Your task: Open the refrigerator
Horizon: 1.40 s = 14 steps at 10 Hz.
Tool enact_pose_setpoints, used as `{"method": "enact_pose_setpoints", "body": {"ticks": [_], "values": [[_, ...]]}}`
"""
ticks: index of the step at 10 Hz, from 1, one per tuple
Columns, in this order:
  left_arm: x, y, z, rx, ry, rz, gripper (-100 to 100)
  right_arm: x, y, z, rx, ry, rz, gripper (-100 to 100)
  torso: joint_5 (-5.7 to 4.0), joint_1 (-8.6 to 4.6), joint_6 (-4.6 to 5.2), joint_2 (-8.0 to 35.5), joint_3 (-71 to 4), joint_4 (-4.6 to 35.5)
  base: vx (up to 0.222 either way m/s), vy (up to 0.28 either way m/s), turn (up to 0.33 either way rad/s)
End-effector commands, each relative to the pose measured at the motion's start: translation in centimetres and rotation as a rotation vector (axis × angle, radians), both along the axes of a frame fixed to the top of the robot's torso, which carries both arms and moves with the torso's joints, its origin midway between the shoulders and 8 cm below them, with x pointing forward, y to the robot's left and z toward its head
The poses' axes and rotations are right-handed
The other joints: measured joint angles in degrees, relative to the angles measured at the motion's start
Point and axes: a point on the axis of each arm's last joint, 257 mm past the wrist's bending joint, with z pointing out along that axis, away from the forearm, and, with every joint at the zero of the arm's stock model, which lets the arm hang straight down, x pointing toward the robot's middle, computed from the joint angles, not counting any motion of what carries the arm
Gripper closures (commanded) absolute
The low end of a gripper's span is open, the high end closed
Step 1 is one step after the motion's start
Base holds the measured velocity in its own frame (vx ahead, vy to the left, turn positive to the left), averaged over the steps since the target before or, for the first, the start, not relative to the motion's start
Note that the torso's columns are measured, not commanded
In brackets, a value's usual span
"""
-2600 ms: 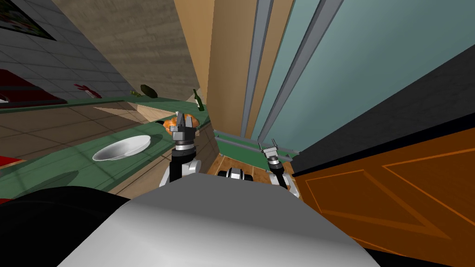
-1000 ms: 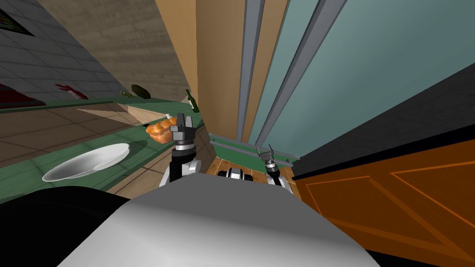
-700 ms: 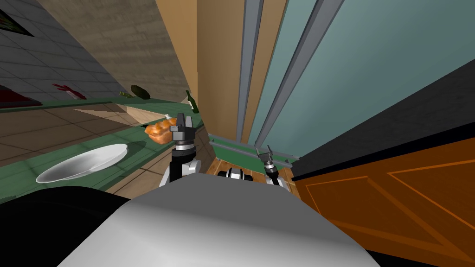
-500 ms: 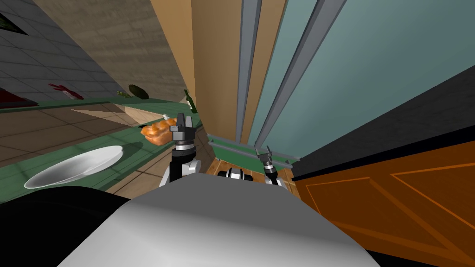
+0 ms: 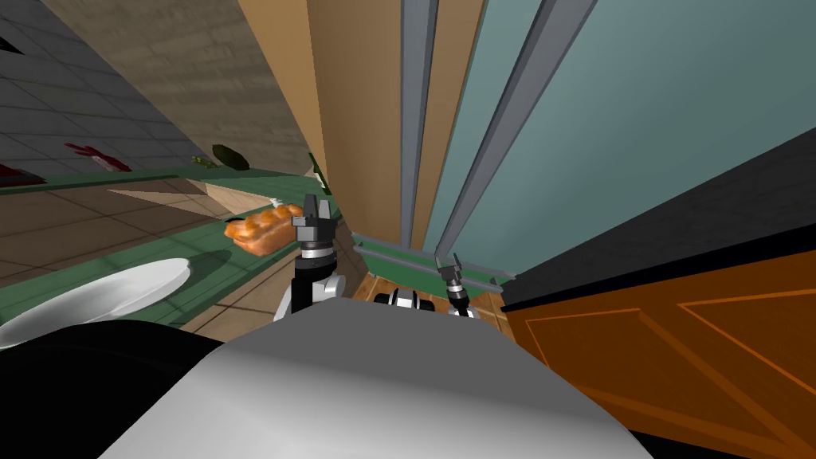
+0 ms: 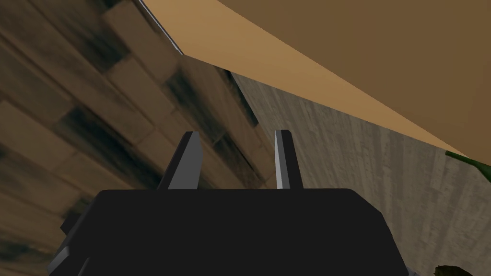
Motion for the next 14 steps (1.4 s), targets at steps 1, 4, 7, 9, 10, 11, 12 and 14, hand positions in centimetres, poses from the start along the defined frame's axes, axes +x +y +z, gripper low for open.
{"method": "enact_pose_setpoints", "body": {"ticks": [1, 4, 7, 9, 10, 11, 12, 14], "values": [[0.0, 0.0, 0.0, 0.0, 0.0, 0.0, 0, 0.0, 1.6, -0.5, 0.03, -0.003, -0.031, -100, 0.0, 0.0, 0.0, 0.0, 0.0, 0.0, 0.026, -0.013, -0.007], [0.0, 0.0, 0.0, 0.0, 0.0, 0.0, 0, 0.4, 0.0, -0.9, 0.028, 0.006, -0.039, -100, 0.0, 0.01, 0.0, 0.0, 0.0, 0.0, 0.0, 0.014, 0.033], [0.0, 0.0, 0.0, 0.0, 0.0, 0.0, 0, 1.5, -4.1, -1.5, 0.02, 0.018, -0.06, -100, 0.04, 0.1, 0.02, 0.0, 0.0, 0.0, -0.05, 0.11, 0.11], [0.0, 0.0, 0.0, 0.0, 0.0, 0.0, 0, 2.0, -6.2, -1.6, 0.018, 0.022, -0.073, -100, -0.01, 0.08, -0.05, 0.0, 0.0, 0.0, -0.054, 0.114, 0.091], [0.0, 0.0, 0.0, 0.0, 0.0, 0.0, 0, 2.5, -8.3, -1.3, 0.017, 0.019, -0.088, -100, -0.03, 0.07, -0.09, -0.1, 0.0, -0.1, -0.029, 0.085, 0.094], [0.0, 0.0, 0.0, 0.0, 0.0, 0.0, 0, 2.5, -8.4, -1.4, 0.017, 0.023, -0.089, -100, -0.01, 0.06, -0.06, -0.1, -0.1, 0.0, -0.027, 0.061, 0.059], [0.0, 0.0, 0.0, 0.0, 0.0, 0.0, 0, 3.0, -10.5, -0.7, 0.015, 0.009, -0.103, -100, -0.03, -0.01, -0.07, -0.1, -0.1, 0.0, -0.037, 0.07, 0.111], [0.0, 0.0, 0.0, 0.0, 0.0, 0.0, 0, 3.5, -12.8, -0.5, 0.018, 0.012, -0.123, -100, 0.0, 0.1, -0.07, -0.1, 0.0, 0.0, -0.032, 0.073, 0.088]]}}
